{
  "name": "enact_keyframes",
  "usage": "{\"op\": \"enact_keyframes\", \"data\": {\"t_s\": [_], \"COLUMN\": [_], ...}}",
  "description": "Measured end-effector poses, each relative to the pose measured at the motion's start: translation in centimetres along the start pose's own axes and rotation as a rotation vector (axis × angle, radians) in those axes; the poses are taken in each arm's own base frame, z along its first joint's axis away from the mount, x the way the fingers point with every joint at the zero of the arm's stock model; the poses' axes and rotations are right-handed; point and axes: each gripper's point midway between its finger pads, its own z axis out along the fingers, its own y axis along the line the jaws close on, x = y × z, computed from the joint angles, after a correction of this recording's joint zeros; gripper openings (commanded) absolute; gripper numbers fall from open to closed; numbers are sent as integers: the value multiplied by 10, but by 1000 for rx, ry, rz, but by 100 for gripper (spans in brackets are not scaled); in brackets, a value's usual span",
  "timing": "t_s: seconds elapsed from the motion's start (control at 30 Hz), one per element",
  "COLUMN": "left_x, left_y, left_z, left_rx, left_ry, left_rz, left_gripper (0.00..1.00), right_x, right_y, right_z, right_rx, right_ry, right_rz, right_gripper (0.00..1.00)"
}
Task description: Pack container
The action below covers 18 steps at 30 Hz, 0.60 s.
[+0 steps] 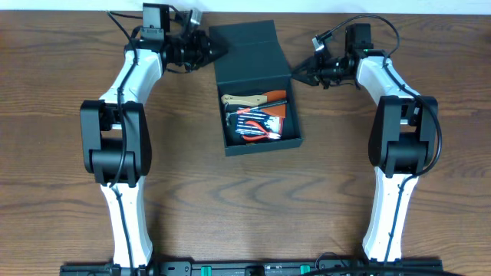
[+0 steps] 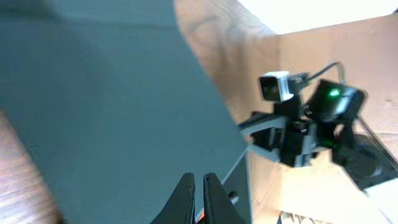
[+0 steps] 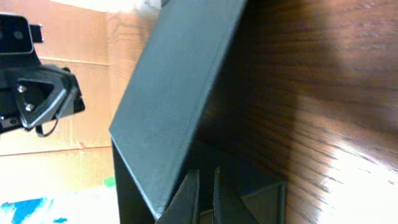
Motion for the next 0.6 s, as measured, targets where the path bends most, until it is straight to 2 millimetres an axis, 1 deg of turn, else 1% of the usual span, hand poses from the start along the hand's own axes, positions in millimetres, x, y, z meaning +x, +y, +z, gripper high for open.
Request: {"op": "enact_keyframes", "data": {"t_s": [0.1,0.2,0.3,0.4,0.6], "left_x": [7,8,5,-1,-13], "left_y": [10,18,23,31,47], "left_z": [0,-1,-4,-13,-33], "left_rx": [-48,-89,-109,-124,-135], "left_ry": [17,13,0,-23,-70], "left_rz": [-9,-8,-20,-62,-147], "left_gripper": [6,6,6,6,6], "right_x": [3,8,9,7,1], "right_y": [-7,-19,-30,-38,-44], "right_z": [0,-1,-3,-4,-6], "right_rx": [36,100,164,213,250], "right_ry": [5,11,7,-6,-32], "right_rz": [10,33,48,49,38], "right_gripper": [1,1,1,1,1]}}
